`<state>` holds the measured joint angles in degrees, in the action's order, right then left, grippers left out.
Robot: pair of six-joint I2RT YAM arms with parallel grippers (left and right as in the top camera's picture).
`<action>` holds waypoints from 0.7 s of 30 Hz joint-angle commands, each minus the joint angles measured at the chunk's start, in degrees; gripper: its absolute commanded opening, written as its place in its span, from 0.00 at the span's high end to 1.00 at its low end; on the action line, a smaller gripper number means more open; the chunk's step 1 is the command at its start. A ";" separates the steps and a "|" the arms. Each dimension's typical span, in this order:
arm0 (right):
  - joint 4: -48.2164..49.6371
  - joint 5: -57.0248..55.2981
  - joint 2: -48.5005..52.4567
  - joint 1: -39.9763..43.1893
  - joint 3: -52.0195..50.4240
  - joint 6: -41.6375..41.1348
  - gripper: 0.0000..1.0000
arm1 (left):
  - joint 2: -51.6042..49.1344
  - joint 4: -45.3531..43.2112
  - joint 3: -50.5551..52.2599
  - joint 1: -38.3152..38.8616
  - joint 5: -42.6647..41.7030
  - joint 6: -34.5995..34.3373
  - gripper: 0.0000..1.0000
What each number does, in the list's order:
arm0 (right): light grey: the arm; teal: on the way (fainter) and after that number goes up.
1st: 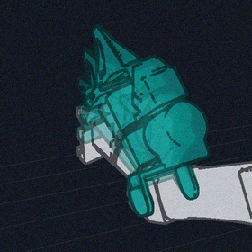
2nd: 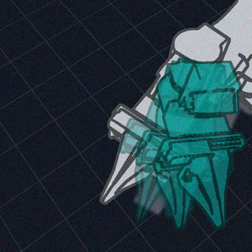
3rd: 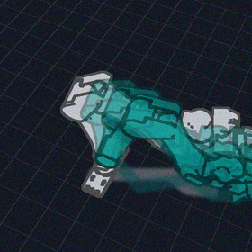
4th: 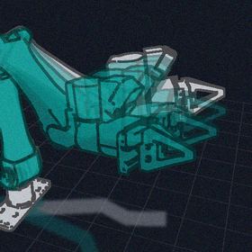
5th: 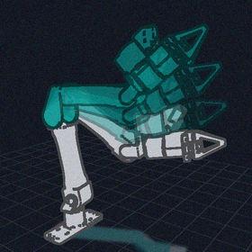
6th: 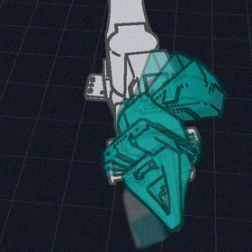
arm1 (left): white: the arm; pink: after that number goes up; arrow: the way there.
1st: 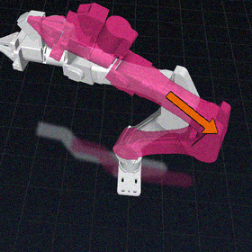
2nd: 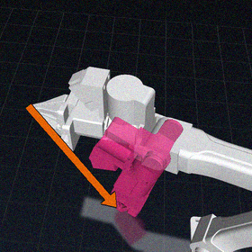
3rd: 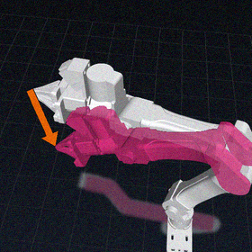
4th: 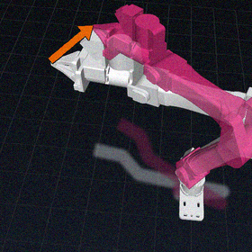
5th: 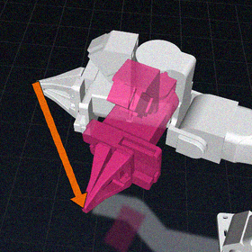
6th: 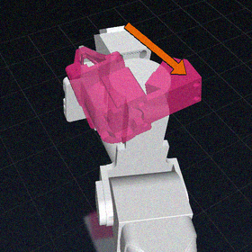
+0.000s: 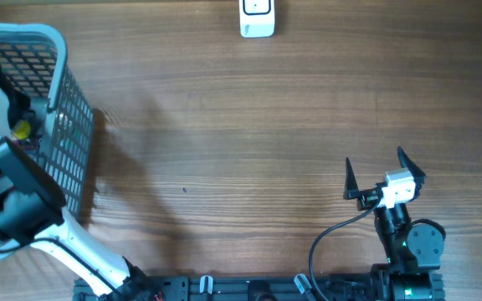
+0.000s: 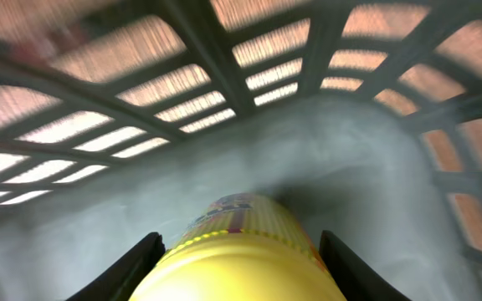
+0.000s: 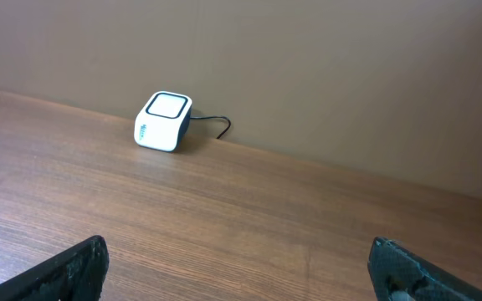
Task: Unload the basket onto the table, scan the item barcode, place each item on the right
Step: 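Close the left gripper on the yellow container and lift it, then carry the yellow container out and set it on the table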
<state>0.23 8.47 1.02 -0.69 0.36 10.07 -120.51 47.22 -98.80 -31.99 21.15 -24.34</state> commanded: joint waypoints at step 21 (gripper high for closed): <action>0.20 -0.74 -0.04 -0.22 -0.07 -1.05 0.00 | 39.58 -2.51 -0.20 0.61 -34.18 -10.21 0.49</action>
<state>0.23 8.47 1.02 -0.69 0.36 10.07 -84.25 46.13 -98.72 -31.99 0.03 -30.20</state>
